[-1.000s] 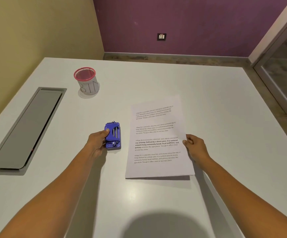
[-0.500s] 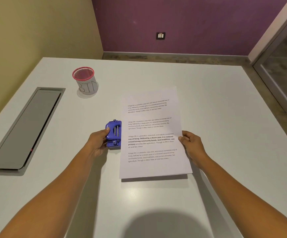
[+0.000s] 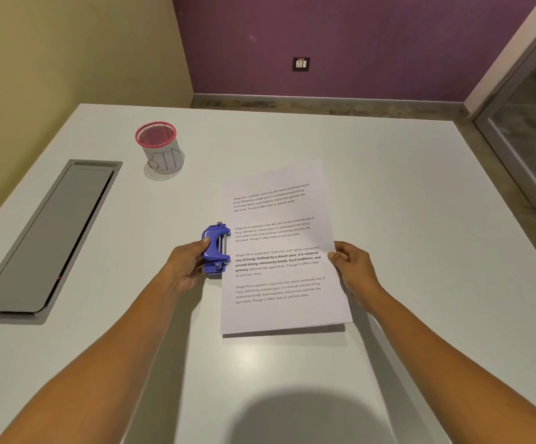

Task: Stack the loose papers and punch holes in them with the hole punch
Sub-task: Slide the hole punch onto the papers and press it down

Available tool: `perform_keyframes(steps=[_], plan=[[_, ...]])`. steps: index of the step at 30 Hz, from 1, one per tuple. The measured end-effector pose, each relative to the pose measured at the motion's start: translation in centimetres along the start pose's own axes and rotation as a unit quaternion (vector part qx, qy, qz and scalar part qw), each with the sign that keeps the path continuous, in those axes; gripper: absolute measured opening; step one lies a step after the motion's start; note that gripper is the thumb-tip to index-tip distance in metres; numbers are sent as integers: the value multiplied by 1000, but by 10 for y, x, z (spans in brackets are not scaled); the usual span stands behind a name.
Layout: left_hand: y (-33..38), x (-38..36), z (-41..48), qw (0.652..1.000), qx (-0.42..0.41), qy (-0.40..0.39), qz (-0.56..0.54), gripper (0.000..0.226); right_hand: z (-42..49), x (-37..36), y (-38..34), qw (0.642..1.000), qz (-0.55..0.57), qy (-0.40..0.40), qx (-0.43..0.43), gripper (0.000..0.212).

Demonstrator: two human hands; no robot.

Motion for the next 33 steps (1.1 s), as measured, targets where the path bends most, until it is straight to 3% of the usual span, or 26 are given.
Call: perform_keyframes(steps=[7,15,25,30,33], plan=[[-3,-8,-2,1000,0,-2,7,15,2,-6,4,1000,-2,-4,-7,23],[-6,-19,1,996,-11,0,86,34,6,-1,13,1000,2,3,-17,23],[-11,-30,9,986,-36,33,160,17,12,0,31,998,20,5,-53,21],[-8,-33,11,959,-74,73,265,32,14,-1,35,998,27,6,-62,22],[-5,-27,11,938,-91,100,320,22,15,0,37,997,36,4,-68,21]])
Point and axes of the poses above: each hand's wrist, its own z-axis towards the middle knuckle, its own x-axis out of the back of the hand, y = z × x, the point moved 6 cm from there along z, towards the middle knuckle, and after that the axes turned 7 degrees about -x, right-handed, at the moved point
